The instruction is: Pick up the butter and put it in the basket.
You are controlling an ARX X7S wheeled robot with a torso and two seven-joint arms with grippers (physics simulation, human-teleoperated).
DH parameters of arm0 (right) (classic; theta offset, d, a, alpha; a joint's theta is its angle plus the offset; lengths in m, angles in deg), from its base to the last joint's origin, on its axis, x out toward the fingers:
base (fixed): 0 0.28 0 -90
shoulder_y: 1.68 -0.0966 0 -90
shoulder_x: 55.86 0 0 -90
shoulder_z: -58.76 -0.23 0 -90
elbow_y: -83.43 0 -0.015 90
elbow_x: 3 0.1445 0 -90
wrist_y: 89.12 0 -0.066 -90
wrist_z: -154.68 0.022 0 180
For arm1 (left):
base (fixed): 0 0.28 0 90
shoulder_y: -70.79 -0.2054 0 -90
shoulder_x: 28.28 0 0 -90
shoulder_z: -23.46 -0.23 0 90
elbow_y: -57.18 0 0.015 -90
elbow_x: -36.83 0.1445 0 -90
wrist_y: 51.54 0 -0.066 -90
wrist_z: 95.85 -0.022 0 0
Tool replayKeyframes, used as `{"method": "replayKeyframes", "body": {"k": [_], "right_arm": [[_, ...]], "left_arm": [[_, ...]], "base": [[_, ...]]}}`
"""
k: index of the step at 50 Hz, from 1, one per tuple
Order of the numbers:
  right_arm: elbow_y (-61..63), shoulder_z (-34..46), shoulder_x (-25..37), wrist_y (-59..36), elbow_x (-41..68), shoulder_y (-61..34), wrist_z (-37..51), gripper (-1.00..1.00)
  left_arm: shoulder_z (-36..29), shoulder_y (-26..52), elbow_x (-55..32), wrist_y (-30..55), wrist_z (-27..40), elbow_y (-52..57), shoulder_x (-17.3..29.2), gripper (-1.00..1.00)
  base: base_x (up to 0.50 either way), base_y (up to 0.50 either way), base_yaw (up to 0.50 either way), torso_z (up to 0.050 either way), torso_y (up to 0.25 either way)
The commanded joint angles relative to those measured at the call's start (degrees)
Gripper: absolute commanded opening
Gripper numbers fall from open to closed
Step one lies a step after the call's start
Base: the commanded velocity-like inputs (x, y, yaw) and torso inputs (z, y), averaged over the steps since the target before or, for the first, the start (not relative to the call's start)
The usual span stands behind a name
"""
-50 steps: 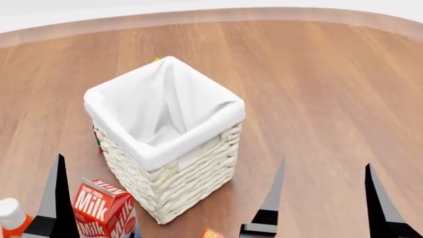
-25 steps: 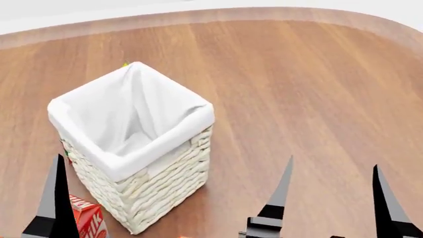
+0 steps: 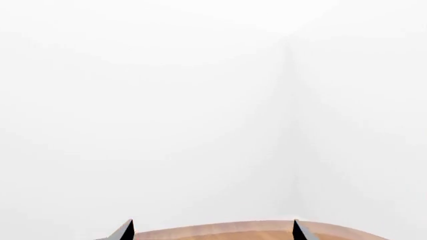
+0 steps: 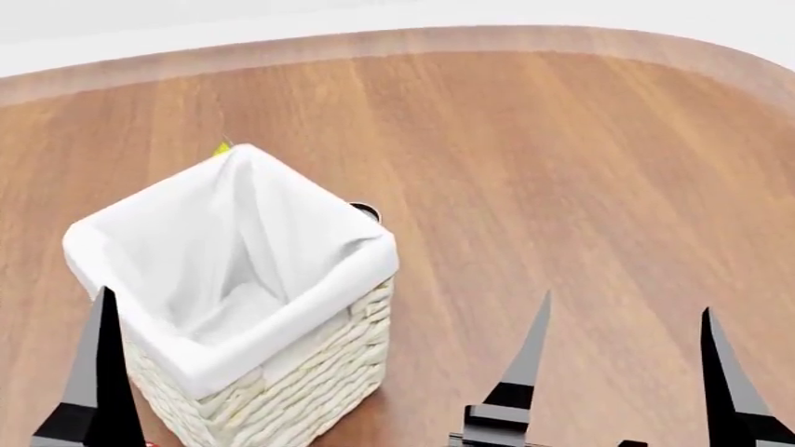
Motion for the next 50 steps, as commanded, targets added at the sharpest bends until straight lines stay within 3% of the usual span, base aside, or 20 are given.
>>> {"method": "replayKeyframes", "body": {"k": [1,38,50], "right_arm": [[-0.04,0.28,0.57,0.26,0.38,0.00,0.67,1.00],[-0.18,1.10,2.06,0.49,1.63,-0.03,2.26,1.00],[0.23,1.32,2.53,0.40,1.94,-0.05,2.77,1.00]], "left_arm": [[0.43,-0.21,-1.96,-0.89,0.19,0.26,0.43,1.00],[-0.40,-0.04,-2.46,-1.31,1.70,0.60,1.95,1.00],[-1.71,0.23,-1.05,-0.56,2.46,0.86,2.77,1.00]], "base": [[0.00,0.00,0.00,0.049,0.000],[0.00,0.00,0.00,0.049,0.000],[0.00,0.00,0.00,0.041,-0.172]]}}
